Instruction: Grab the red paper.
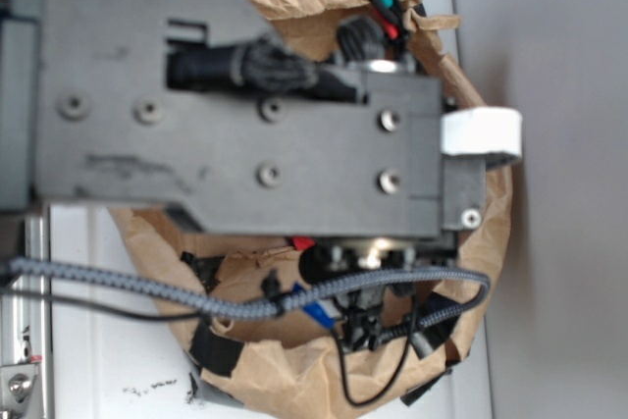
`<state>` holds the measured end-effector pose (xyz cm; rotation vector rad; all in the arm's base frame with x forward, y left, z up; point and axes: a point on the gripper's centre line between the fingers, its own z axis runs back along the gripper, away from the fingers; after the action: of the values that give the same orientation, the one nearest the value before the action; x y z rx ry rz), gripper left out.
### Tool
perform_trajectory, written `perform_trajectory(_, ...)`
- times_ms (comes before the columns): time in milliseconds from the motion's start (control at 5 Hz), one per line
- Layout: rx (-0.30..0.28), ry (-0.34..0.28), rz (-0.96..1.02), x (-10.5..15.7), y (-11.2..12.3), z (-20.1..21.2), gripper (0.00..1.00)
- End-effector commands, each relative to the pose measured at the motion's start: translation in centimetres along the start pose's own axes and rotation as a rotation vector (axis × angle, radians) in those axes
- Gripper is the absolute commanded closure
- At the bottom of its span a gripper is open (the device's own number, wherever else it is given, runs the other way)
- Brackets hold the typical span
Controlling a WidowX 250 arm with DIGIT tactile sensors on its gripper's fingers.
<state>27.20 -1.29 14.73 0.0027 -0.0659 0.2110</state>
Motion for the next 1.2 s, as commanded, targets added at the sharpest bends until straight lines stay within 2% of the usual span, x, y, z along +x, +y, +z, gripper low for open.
perform_trajectory(0,-0.103,-0.009,-0.031,2.0,2.4,-1.5,0.0)
perform_trajectory(200,-0.093,0.003,-0.077,2.2,3.3,-2.7,0.0)
perform_trajectory(400,-0.072,-0.027,-0.128,0.7,3.9,-3.7,0.0)
perform_trajectory(600,-0.07,-0.026,-0.131,0.0,3.5,-5.2,0.0)
perform_trajectory(800,-0.11,-0.028,-0.043,-0.5,1.8,-7.1,0.0)
perform_trajectory(1000,-0.084,-0.041,0.012,0.5,0.3,-8.3,0.0)
